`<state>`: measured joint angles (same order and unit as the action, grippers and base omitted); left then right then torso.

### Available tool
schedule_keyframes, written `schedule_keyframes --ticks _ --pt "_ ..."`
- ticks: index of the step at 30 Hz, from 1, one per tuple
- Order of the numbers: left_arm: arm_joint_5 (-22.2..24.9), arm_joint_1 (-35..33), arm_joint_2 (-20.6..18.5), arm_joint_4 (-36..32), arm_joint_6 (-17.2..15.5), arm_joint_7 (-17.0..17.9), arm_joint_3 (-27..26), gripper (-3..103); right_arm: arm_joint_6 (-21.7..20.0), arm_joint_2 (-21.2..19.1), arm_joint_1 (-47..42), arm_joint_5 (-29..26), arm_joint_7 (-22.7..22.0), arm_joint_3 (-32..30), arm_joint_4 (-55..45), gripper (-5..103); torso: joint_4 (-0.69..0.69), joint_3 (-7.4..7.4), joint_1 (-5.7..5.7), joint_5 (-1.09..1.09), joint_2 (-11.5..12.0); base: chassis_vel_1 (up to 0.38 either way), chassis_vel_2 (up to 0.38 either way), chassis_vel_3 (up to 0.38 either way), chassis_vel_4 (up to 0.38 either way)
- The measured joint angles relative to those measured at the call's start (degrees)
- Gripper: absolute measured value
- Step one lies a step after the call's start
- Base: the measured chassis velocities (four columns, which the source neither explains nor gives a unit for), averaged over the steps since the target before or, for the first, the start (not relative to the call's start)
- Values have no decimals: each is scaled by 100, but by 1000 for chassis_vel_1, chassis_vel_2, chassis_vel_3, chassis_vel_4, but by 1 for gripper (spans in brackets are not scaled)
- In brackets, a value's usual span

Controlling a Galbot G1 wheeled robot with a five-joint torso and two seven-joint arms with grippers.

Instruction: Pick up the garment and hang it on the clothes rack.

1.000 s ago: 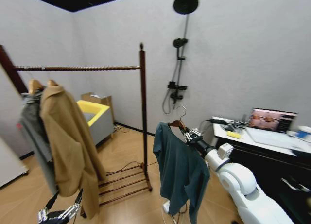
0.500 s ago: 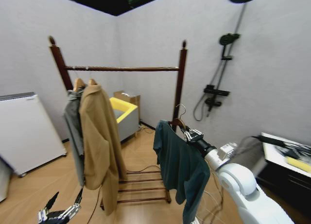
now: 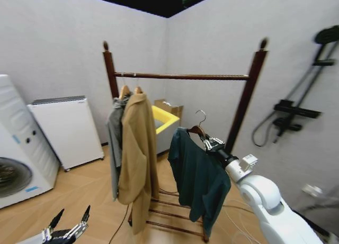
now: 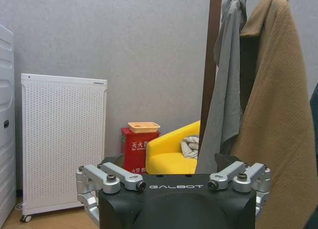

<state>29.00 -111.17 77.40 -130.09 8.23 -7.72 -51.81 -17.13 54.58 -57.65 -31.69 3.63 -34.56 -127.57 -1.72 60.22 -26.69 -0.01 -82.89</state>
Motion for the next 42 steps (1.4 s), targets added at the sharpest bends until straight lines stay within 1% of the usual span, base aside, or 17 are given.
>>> schedule_keyframes --ticks 5,6,7,13,14,16,17,18,20,21,23,24,26,30,35,37,42 --pt "0 0 0 0 0 0 0 100 -296 -119 297 -213 -236 2 -206 9 -4 0 -2 -1 0 -58 89 59 -73" --pt "0 1 0 0 0 -1 0 100 -396 -176 466 -342 -329 33 -210 9 -7 0 0 1 0 0 0 0 0" --pt "0 0 0 0 0 -1 0 100 -532 -249 779 -517 -444 103 -159 9 -4 -1 3 1 -1 0 0 0 0" --pt "0 0 0 0 0 -1 0 100 -715 -386 1602 -849 -560 301 69 9 -3 -2 5 1 -2 22 -27 -32 35" --pt "0 0 0 0 0 -1 0 100 -842 -422 1971 -991 -653 426 141 9 -3 -2 5 0 -3 0 0 0 0" --pt "0 0 0 0 0 -1 0 100 -1232 -418 2522 -1363 -1096 722 158 9 -3 -1 4 0 -2 0 0 0 0" --pt "0 0 0 0 0 -1 0 100 -1232 -418 2522 -1363 -1096 722 158 9 -3 -1 4 0 -2 0 0 0 0" --pt "0 0 0 0 0 -1 0 100 -1353 -404 2654 -1470 -1268 826 151 9 -3 -1 3 0 -2 0 0 0 0" --pt "0 0 0 0 0 -1 0 100 -1726 -321 3049 -1763 -1889 1225 133 9 -2 -1 2 0 -1 0 0 0 0" --pt "0 0 0 0 0 -1 0 100 -1726 -321 3049 -1763 -1889 1225 133 9 -2 -1 2 0 -1 0 0 0 0" --pt "0 0 0 0 0 -1 0 100 -1975 -244 3309 -1897 -2349 1557 139 9 -2 -1 2 0 -1 0 0 0 0" --pt "0 0 0 0 0 -1 0 100 -1975 -244 3309 -1897 -2349 1557 139 9 -2 -1 2 0 -1 0 0 0 0" --pt "0 0 0 0 0 -1 0 100 -2180 -152 3677 -2024 -2633 1829 245 9 -3 -1 2 1 -1 0 0 0 0" --pt "0 0 0 0 0 -1 0 100 -2286 -59 4219 -2081 -2871 2144 440 9 -2 -1 2 -1 -1 0 0 0 0" --pt "0 0 0 0 0 -1 0 100 -2325 -96 4551 -2137 -2942 2478 553 9 -3 -1 2 0 -1 0 0 0 0" --pt "0 0 0 0 0 -1 0 100 -2366 -112 4823 -2255 -3040 2783 726 9 -3 -1 2 0 -1 0 0 0 0" --pt "0 0 0 0 0 -1 0 100 -2433 -56 5119 -2348 -3137 3011 1017 9 -2 -1 2 -1 -1 0 0 0 0"
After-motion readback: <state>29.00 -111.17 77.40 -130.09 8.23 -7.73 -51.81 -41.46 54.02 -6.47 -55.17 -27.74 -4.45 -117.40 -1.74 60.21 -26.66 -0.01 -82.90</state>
